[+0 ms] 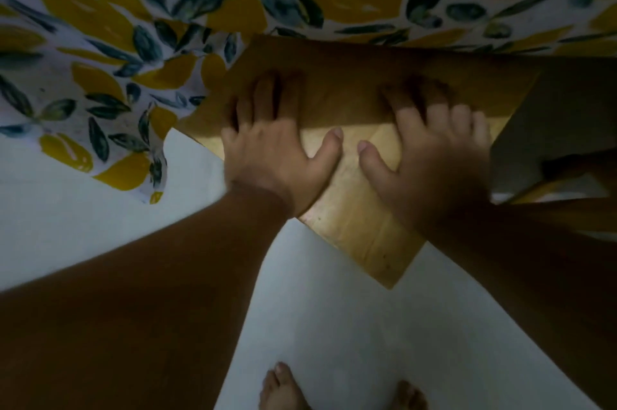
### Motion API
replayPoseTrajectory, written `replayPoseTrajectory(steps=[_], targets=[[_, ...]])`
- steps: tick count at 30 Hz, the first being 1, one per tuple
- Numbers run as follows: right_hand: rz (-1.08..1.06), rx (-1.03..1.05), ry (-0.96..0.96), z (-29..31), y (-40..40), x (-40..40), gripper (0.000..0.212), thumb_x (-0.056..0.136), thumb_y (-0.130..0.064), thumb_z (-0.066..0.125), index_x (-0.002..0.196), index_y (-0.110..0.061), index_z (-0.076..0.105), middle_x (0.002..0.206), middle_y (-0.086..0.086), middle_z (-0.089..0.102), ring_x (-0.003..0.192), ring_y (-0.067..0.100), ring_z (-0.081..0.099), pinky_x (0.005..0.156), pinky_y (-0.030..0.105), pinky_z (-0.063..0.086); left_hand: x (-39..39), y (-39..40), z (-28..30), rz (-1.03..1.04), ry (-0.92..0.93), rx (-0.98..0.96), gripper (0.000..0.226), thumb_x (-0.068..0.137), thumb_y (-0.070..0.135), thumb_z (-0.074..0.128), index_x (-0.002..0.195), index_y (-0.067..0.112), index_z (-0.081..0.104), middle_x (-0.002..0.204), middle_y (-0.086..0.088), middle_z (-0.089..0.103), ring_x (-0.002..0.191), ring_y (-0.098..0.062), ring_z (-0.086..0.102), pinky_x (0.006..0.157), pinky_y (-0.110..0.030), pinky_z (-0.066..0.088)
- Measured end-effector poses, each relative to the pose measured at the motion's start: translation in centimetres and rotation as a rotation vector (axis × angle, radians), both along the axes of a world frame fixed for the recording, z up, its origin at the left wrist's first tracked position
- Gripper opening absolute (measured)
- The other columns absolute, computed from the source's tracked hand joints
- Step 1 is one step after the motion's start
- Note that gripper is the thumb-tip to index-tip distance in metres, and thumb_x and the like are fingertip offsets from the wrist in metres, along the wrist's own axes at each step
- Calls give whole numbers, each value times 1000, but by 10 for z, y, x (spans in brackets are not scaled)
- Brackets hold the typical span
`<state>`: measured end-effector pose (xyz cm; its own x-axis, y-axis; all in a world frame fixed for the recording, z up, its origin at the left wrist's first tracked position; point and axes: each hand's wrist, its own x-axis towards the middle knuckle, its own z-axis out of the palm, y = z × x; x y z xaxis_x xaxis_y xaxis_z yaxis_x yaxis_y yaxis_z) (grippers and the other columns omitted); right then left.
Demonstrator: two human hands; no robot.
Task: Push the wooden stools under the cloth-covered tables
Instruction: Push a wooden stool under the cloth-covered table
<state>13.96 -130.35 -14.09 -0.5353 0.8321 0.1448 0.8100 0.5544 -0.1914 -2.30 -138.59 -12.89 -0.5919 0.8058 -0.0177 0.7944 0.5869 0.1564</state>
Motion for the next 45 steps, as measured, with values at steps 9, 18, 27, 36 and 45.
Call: replayPoseTrajectory(steps=[9,18,27,36,45], targets=[[20,-75,-48,7,3,-1,75,84,-63,47,149,-25,46,154,14,44,137,37,40,109,50,28,-1,0,2,-11,-1,-6,81,82,72,40,152,31,29,154,-3,32,139,-31,27,111,-53,29],[100,-237,-110,30,10,23,74,84,-63,47,149,-27,41,150,11,44,137,32,37,114,48,28,35,-2,22,2,-27,-68,77,87,63,34,147,16,39,152,-10,38,140,-33,31,115,-51,26],[210,-268,-182,85,60,208,79,85,-65,38,155,-27,36,161,5,37,149,26,30,120,48,21,220,32,78,-152,-175,-56,77,92,61,26,156,17,28,162,-4,29,151,-23,17,124,-38,10],[230,-237,-301,82,145,432,75,84,-62,41,149,-23,45,156,9,44,145,29,37,117,53,27,441,124,71,-167,-216,34,75,93,57,32,155,15,31,161,-4,30,151,-20,17,124,-40,11],[181,-289,-225,37,158,548,79,84,-64,47,152,-24,43,157,14,40,145,34,35,115,55,27,565,133,20,-96,-267,-68,78,94,58,30,159,20,11,167,1,5,153,-16,-5,123,-44,2]])
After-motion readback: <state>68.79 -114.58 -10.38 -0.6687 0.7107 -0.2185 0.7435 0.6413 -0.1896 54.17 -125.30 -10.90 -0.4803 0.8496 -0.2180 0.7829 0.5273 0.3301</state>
